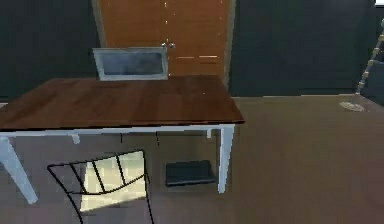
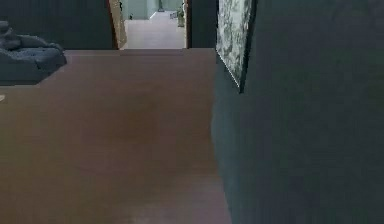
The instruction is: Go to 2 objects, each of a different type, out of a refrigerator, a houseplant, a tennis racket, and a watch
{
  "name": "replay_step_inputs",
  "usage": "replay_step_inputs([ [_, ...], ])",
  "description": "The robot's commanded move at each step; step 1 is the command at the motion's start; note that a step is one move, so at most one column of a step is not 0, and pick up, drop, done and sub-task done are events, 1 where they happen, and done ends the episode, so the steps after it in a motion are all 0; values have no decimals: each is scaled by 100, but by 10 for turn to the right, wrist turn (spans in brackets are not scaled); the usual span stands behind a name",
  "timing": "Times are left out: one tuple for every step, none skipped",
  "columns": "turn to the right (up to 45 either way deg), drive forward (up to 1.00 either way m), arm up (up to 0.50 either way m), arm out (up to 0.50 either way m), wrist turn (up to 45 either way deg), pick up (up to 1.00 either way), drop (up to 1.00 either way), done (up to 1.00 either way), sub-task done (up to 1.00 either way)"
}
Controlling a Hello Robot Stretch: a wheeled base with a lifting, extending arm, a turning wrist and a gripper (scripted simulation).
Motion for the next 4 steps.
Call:
replay_step_inputs([
  [0, 10, 0, 0, 0, 0, 0, 0, 0],
  [-450, 0, 0, 0, 0, 0, 0, 0, 0],
  [-270, 0, 0, 0, 0, 0, 0, 0, 0],
  [0, 60, 0, 0, 0, 0, 0, 0, 0],
])
